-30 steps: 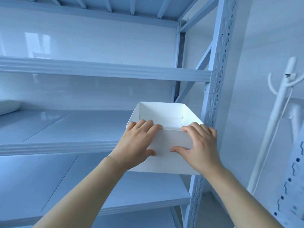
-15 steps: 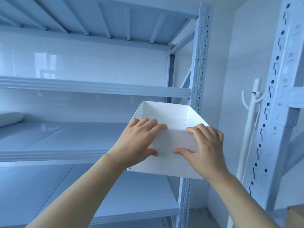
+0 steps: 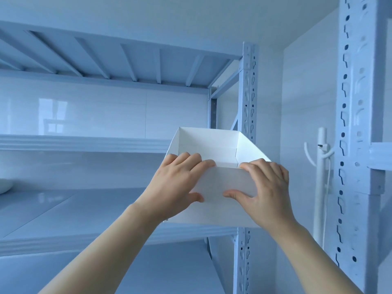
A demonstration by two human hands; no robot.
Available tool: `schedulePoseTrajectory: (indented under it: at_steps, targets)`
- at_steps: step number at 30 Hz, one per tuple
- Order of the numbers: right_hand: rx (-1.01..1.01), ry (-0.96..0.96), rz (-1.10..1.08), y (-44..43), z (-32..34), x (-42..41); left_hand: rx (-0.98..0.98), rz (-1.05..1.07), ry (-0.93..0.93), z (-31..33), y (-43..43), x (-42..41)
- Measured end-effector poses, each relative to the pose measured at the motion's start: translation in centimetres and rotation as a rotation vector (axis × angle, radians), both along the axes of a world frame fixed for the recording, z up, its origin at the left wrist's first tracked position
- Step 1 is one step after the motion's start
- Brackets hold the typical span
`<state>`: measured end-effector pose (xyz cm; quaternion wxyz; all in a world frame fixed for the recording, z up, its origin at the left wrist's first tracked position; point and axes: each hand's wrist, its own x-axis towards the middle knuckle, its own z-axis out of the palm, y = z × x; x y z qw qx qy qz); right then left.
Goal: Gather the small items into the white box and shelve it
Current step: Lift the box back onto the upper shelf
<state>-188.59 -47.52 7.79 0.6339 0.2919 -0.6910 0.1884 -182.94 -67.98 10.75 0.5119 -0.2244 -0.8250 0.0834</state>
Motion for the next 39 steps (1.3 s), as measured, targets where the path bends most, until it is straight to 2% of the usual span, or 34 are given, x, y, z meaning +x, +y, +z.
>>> schedulePoseTrajectory:
  at_steps: [15, 22, 30, 39]
  targets:
    - [-0.029, 0.117, -0.031, -2.6, 5.6, -8.5, -0.046, -0.094, 0.156, 5.4, -3.1, -8.9]
    - [-0.052, 0.123, -0.05, -1.5, 6.6, -9.4, -0.113, -0.139, 0.206, 7.2, -2.2, -10.0]
    - [-0.064, 0.18, -0.067, -1.1, 7.2, -10.0, -0.09, -0.13, 0.263, 7.6, -1.5, -10.7]
    - [-0.051, 0.123, -0.004, -1.8, 8.5, -12.6, -0.076, -0.08, 0.253, 8.3, -2.0, -12.7]
